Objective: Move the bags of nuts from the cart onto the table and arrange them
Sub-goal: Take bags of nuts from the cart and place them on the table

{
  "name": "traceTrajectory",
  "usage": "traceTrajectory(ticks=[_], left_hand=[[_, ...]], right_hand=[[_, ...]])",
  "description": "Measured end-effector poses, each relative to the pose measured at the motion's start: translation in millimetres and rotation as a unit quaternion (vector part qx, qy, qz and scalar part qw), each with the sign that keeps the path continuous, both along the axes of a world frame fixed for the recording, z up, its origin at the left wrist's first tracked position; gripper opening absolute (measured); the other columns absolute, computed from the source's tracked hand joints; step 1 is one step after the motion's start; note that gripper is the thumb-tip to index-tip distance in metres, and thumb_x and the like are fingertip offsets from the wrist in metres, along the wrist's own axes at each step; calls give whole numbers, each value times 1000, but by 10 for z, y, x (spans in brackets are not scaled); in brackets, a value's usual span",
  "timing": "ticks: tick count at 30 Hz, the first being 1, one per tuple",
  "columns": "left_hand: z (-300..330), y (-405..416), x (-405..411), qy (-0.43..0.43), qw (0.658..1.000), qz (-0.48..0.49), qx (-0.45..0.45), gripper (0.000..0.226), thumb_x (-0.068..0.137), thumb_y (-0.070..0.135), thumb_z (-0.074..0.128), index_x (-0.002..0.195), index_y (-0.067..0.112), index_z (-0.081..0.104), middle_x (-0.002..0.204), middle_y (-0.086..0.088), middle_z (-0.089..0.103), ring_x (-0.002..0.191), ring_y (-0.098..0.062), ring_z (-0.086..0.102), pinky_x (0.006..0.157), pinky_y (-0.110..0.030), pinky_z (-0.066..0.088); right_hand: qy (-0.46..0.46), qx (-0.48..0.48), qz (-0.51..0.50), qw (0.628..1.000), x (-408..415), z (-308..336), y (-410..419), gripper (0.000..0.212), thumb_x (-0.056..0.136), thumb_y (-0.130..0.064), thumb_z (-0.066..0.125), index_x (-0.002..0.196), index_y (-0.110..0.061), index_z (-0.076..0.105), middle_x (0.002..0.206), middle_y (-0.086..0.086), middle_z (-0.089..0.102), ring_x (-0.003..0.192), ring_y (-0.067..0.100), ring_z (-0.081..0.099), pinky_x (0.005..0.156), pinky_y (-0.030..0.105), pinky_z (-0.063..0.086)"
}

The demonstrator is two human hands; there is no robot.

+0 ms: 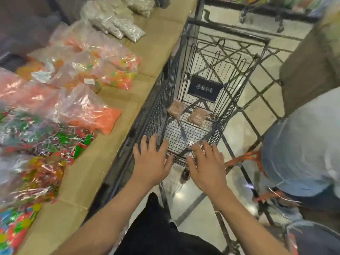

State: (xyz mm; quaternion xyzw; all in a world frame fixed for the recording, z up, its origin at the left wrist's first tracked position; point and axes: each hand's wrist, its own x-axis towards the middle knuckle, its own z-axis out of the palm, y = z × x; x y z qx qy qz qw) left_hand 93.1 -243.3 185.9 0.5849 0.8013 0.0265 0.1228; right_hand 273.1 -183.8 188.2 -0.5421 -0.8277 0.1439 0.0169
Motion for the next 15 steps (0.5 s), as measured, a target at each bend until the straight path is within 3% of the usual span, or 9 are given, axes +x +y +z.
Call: traceTrajectory(ticks=[6,11,15], left_hand=[[-223,1170,-407,10,1000,-21,-12,58,100,51,40,153,28,35,164,-17,23,150,-45,15,116,-65,15],[-630,2409,-737,20,998,-52,-39,58,98,51,40,150,24,42,158,-18,34,147,-45,23,118,-66,13],[-1029,3361,-866,11,992,-75,-99,59,99,51,31,152,24,35,161,-19,26,149,-44,18,121,-63,7]], right_hand=[[10,-34,-68,997,-62,-258,1093,74,100,-63,17,152,-18,45,162,16,39,153,39,28,124,56,23],[-5,-81,-46,996,-395,-381,2146,63,108,-51,33,159,-13,35,162,22,36,153,39,27,126,48,17],[-30,-100,-56,993,-668,-715,2993,61,108,-47,38,155,-9,40,156,26,43,146,45,37,122,51,27]])
